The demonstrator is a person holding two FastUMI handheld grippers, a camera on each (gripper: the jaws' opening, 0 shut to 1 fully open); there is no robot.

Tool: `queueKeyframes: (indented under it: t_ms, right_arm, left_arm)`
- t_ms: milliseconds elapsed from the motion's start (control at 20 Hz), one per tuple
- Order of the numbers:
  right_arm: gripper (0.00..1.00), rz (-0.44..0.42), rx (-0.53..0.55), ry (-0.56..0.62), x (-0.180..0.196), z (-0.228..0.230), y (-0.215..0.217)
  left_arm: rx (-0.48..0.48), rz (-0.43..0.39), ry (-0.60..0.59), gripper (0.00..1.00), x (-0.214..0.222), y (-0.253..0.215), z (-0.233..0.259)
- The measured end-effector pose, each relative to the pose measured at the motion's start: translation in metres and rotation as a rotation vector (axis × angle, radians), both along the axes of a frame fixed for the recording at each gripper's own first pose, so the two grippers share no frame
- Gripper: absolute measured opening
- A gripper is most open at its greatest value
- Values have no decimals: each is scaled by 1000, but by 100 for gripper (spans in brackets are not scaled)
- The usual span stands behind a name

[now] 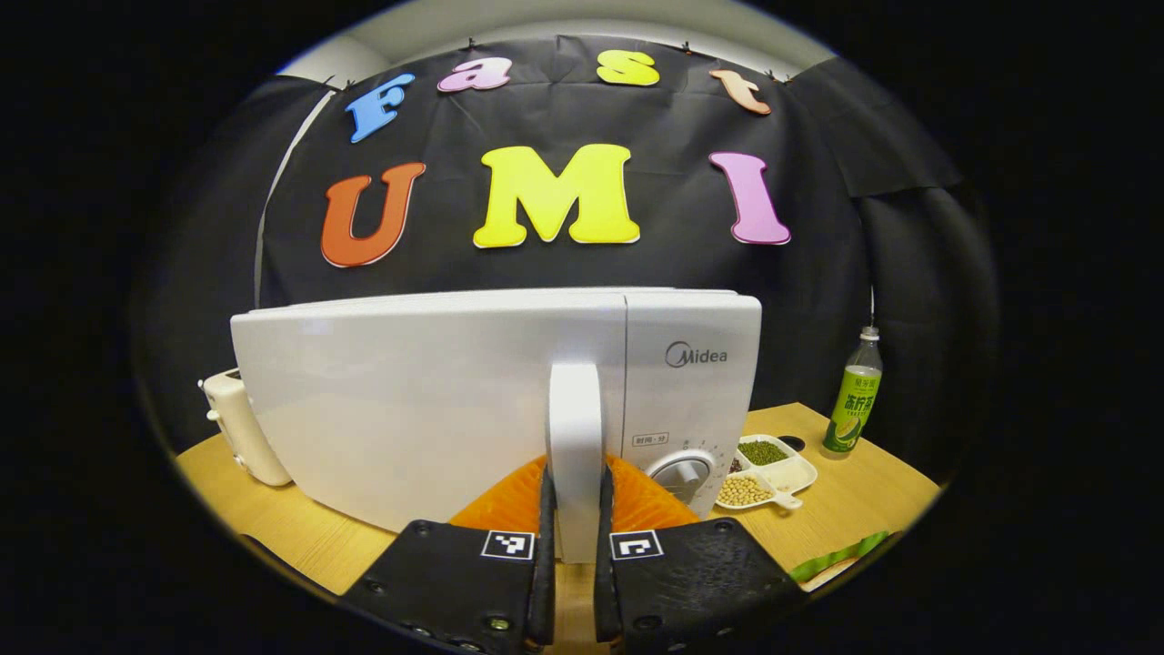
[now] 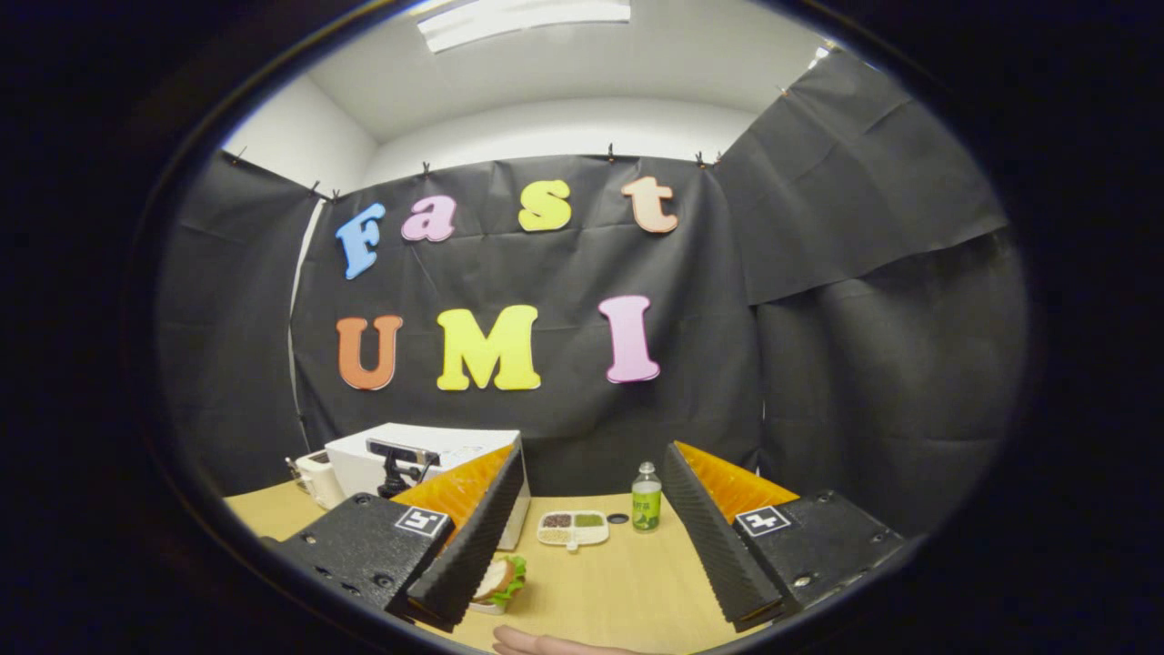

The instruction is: Open the microwave oven with the left hand, put the food in, and close the microwave oven.

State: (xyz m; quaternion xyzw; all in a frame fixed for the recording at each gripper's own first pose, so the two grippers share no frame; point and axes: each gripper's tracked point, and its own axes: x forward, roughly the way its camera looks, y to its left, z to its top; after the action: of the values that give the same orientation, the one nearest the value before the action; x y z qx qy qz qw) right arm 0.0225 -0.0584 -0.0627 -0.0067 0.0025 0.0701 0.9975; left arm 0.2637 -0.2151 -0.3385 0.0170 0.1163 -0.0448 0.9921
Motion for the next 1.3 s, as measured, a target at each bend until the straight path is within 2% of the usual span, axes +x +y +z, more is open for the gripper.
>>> queueKeyframes:
  t_ms: [50, 100, 150, 200, 350, 450, 500, 650, 700, 900, 950, 1050, 1100, 1150, 1200, 1250, 1300]
  right_arm:
    - [92, -11, -5, -3, 0, 1, -3]
    - [99, -15, -8, -4, -1, 0, -5]
    - [99, -11, -7, -4, -3, 0, -4]
    - [92, -8, -6, -2, -3, 0, -3]
    - [92, -7, -3, 3, -4, -3, -5]
    - [92, -3, -1, 12, -4, -7, -2]
    - [99, -4, 0, 18, -4, -10, -1]
    - [99, 1, 26, 61, -5, -22, 11]
    - [93, 9, 36, 73, -9, -26, 18]
    - [92, -69, 15, 51, -18, -24, 16]
    - [100, -59, 1, 42, -25, -22, 23]
    - [100, -37, -14, 24, -35, -18, 37]
    - [92, -37, -16, 16, -38, -17, 38]
    - [92, -37, -17, 8, -41, -15, 41]
    - [99, -30, -16, 2, -43, -15, 47]
    - [99, -20, -12, 2, -45, -16, 53]
    - [92, -12, -5, 6, -45, -19, 59]
  left_arm:
    - [5, -9, 3, 16, 0, -1, 0]
    - [5, -27, -2, 16, -1, -1, 1]
    - [-17, -37, 5, 10, -11, -1, 3]
    - [-33, -46, 17, 3, -4, -2, -2]
    - [-43, -52, 0, 4, -27, 5, 3]
    - [-53, -91, -33, 3, -45, 9, 7]
    - [-72, -121, -22, 0, -56, 11, 5]
    - [-76, -194, -18, 3, -81, 21, 7]
    - [-60, -216, -25, 3, -88, 25, 9]
    - [-66, -281, -30, 3, -119, 44, 10]
    - [-61, -289, -31, 3, -127, 50, 10]
    - [-53, -318, -44, 3, -142, 61, 12]
    - [-54, -340, -60, 3, -149, 66, 13]
    - [-67, -358, -71, 3, -155, 73, 13]
    - [-77, -372, -77, 3, -164, 81, 13]
    - [-79, -384, -81, 3, -172, 90, 14]
    - [-81, -389, -89, 3, -181, 99, 15]
